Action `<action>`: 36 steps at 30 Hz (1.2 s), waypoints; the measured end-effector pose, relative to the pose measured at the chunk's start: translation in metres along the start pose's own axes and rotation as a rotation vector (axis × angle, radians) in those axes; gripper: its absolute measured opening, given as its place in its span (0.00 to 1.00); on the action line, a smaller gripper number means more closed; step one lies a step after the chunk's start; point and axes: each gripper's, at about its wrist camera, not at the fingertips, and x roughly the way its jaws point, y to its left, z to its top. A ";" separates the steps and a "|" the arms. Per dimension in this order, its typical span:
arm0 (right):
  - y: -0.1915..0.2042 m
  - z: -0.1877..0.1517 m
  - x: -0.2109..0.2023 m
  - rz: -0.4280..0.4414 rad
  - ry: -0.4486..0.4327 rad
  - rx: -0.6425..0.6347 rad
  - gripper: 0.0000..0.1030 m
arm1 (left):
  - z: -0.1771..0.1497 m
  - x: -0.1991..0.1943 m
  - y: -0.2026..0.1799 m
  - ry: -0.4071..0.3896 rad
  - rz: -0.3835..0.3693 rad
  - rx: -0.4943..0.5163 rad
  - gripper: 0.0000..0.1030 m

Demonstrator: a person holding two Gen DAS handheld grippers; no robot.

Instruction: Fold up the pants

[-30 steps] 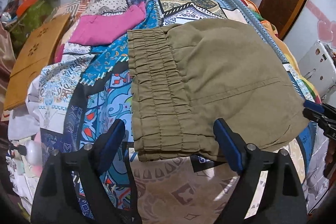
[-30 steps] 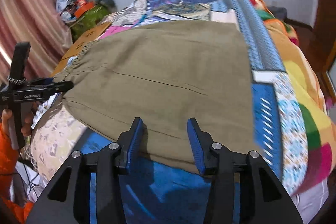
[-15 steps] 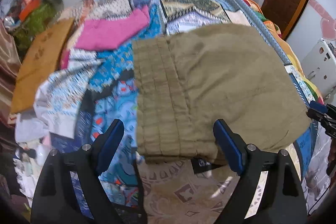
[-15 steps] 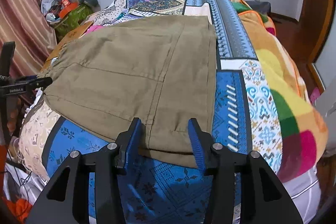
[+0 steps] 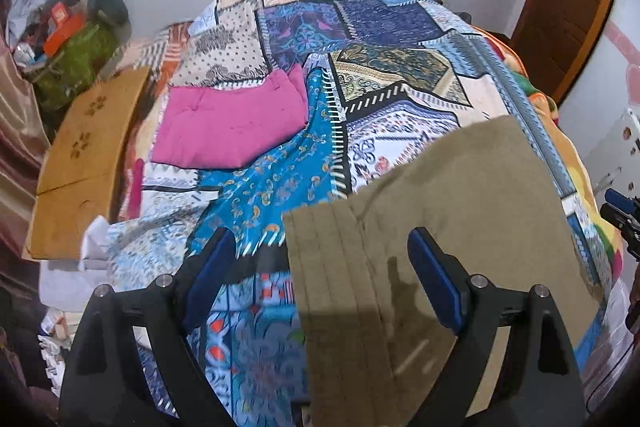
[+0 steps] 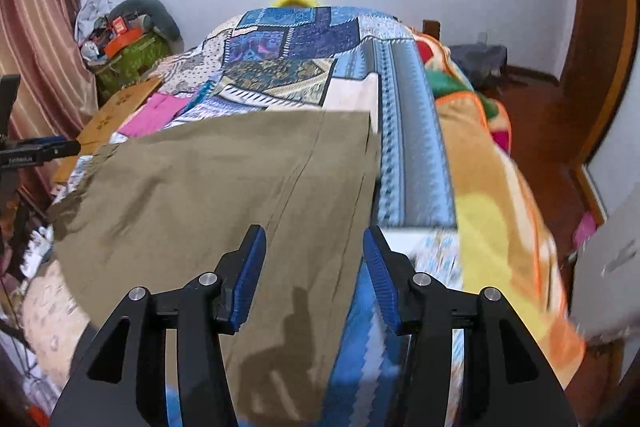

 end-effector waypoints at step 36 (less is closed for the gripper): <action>-0.038 0.090 0.170 -0.108 0.198 -0.086 0.17 | 0.013 0.064 0.035 0.039 0.020 -0.203 0.86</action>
